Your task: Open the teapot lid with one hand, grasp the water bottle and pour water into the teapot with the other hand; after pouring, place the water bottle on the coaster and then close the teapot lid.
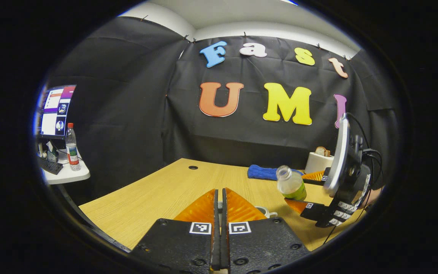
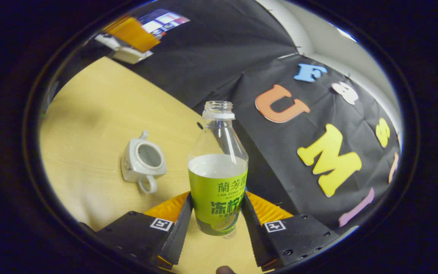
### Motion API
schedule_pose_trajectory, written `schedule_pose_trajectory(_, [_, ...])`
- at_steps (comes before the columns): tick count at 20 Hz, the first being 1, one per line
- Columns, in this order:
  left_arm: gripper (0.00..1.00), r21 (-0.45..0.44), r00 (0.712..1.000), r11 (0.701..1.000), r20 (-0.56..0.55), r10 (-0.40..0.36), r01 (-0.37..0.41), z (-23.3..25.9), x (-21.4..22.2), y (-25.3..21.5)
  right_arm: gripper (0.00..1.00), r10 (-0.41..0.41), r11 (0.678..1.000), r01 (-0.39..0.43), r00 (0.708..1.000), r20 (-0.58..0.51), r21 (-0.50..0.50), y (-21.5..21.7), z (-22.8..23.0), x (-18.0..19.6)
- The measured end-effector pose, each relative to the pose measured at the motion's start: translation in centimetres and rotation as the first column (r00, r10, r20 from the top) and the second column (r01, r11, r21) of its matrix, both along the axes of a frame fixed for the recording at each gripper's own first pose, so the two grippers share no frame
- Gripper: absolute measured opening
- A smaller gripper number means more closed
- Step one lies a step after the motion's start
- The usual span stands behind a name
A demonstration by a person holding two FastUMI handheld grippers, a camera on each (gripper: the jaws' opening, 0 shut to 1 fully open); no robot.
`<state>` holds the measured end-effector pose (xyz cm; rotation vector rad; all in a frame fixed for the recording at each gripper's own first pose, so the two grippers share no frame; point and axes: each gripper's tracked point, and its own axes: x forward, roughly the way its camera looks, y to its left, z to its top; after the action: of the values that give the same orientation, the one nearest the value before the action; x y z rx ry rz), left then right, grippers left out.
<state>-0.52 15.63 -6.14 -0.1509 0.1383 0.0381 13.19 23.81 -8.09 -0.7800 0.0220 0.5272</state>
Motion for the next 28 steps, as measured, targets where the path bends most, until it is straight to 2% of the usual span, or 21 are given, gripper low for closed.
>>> schedule_pose_trajectory(1, [0.02,0.001,1.000,1.000,0.000,-0.004,0.004,0.0,0.1,-0.2,0.74,-0.010,0.993,0.016,0.999,-0.050,0.113,-0.6,0.6,0.2])
schedule_pose_trajectory(2, [0.02,0.002,1.000,1.000,0.001,-0.007,0.007,-0.1,0.2,-0.4,0.74,-0.030,0.973,0.053,0.994,-0.105,0.223,-1.7,0.9,0.6])
schedule_pose_trajectory(4, [0.02,-0.002,1.000,1.000,0.004,-0.015,0.015,-0.2,0.4,-0.7,0.74,-0.055,0.901,0.140,0.976,-0.211,0.411,-3.6,2.0,2.0])
schedule_pose_trajectory(8, [0.03,-0.006,1.000,1.000,-0.011,-0.010,0.009,-0.8,0.5,-0.4,0.72,-0.087,0.732,0.289,0.938,-0.335,0.617,-7.2,3.9,6.7])
schedule_pose_trajectory(10, [0.03,-0.008,1.000,1.000,-0.008,-0.003,0.003,-0.7,0.5,-0.2,0.72,-0.108,0.690,0.341,0.921,-0.374,0.639,-8.0,2.9,8.4])
schedule_pose_trajectory(13, [0.03,-0.001,1.000,1.000,-0.002,0.004,-0.004,-0.5,0.4,0.0,0.71,-0.150,0.689,0.362,0.919,-0.365,0.627,-8.6,1.8,10.7])
schedule_pose_trajectory(15, [0.02,0.002,1.000,1.000,0.002,0.001,-0.001,-0.5,0.5,-0.2,0.71,-0.189,0.713,0.378,0.915,-0.358,0.591,-8.7,0.3,12.2])
schedule_pose_trajectory(17, [0.02,0.006,1.000,1.000,0.000,-0.002,0.002,-0.4,0.5,-0.3,0.71,-0.199,0.721,0.394,0.905,-0.375,0.569,-8.1,-0.6,12.6])
schedule_pose_trajectory(28, [0.03,0.010,1.000,1.000,-0.009,0.004,-0.004,-0.7,0.7,-0.3,0.73,-0.227,0.716,0.443,0.878,-0.420,0.539,-7.9,-3.3,13.3])
